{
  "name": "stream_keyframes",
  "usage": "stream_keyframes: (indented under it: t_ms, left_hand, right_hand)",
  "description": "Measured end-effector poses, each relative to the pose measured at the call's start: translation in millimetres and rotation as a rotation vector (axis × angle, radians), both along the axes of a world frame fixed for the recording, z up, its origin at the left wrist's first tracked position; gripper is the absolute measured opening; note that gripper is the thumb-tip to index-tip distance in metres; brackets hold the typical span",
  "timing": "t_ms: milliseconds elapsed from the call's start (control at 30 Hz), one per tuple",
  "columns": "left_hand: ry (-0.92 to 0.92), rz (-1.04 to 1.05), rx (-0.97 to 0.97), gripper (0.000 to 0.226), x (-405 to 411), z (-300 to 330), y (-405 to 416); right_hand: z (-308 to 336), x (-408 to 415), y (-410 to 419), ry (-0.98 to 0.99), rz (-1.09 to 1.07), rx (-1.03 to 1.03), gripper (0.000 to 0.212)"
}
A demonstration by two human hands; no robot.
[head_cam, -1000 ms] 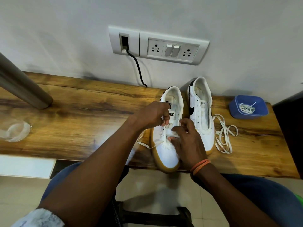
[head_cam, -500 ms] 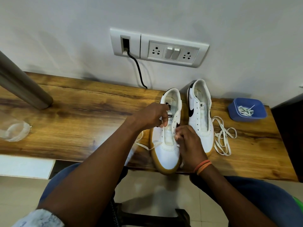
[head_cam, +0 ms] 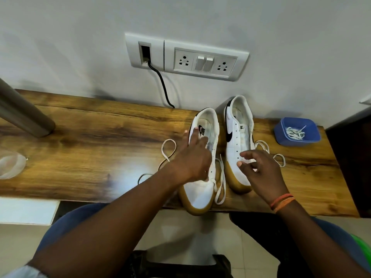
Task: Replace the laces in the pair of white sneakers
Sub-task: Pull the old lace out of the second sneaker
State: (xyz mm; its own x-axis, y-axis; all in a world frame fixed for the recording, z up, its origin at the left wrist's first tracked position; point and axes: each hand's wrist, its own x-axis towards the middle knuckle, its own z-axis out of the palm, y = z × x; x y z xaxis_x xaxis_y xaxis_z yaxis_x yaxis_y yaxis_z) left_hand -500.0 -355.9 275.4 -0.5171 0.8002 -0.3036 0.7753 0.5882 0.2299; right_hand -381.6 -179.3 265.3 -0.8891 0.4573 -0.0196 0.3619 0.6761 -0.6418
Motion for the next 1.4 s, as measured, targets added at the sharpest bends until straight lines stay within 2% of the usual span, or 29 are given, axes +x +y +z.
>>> stream_keyframes:
  t_ms: [67, 100, 167, 300, 367, 500, 667, 833, 933, 1000, 1133, 1267, 1400]
  left_hand:
    - [0.067, -0.001, -0.008, 0.037, 7.3, -4.0, 2.4]
    - [0.092, 0.014, -0.005, 0.036, 8.8, -4.0, 3.1]
    - [0.121, 0.032, -0.003, 0.031, 9.7, -4.3, 4.4]
    - [0.209, 0.037, 0.073, 0.024, 13.3, -11.2, 3.0]
    - [0.22, 0.038, 0.119, 0.027, 15.5, -12.5, 1.6]
    - [0.151, -0.011, 0.07, 0.04, 7.5, -5.8, -6.2]
    - [0.062, 0.019, -0.048, 0.036, -15.9, 4.8, -22.9]
    - [-0.051, 0.031, 0.1, 0.032, -11.5, 9.0, -16.0]
    - [-0.081, 0.032, 0.066, 0.04, 3.7, -1.7, -7.3]
    - [-0.069, 0.056, 0.073, 0.03, 7.0, -8.6, -4.9]
    - [-0.188, 0.081, 0.118, 0.01, -0.8, -9.0, -4.8]
    - [-0.309, 0.004, 0.088, 0.002, -19.2, 6.0, -12.6]
    - [-0.275, 0.095, 0.169, 0.006, -28.1, 7.2, -18.9]
  right_hand:
    - [-1.7, -5.7, -6.7, -0.016, 0.016, -0.023, 0.005]
    - [-3.5, -11.5, -12.6, -0.036, 0.037, -0.043, 0.005]
    - [-11.0, -24.3, -27.2, -0.095, 0.079, -0.057, 0.017]
    - [-23.0, -39.2, -46.1, -0.179, 0.038, -0.096, 0.024]
    - [-23.5, -40.0, -46.5, -0.226, 0.043, -0.023, 0.028]
    - [-21.3, -40.0, -48.3, -0.182, 0.139, 0.137, 0.023]
    - [-24.5, -43.7, -44.1, -0.183, 0.18, 0.069, 0.016]
    - [-24.1, -44.6, -42.8, -0.161, 0.175, -0.019, 0.022]
    - [-23.2, -45.8, -42.5, -0.175, 0.189, -0.041, 0.02]
    - [-23.1, -46.2, -41.7, -0.181, 0.196, -0.06, 0.021]
    - [-22.6, -46.2, -40.8, -0.181, 0.203, -0.064, 0.021]
    - [-22.4, -47.0, -37.7, -0.197, 0.215, -0.069, 0.018]
    - [-23.7, -47.6, -38.2, -0.207, 0.193, -0.091, 0.02]
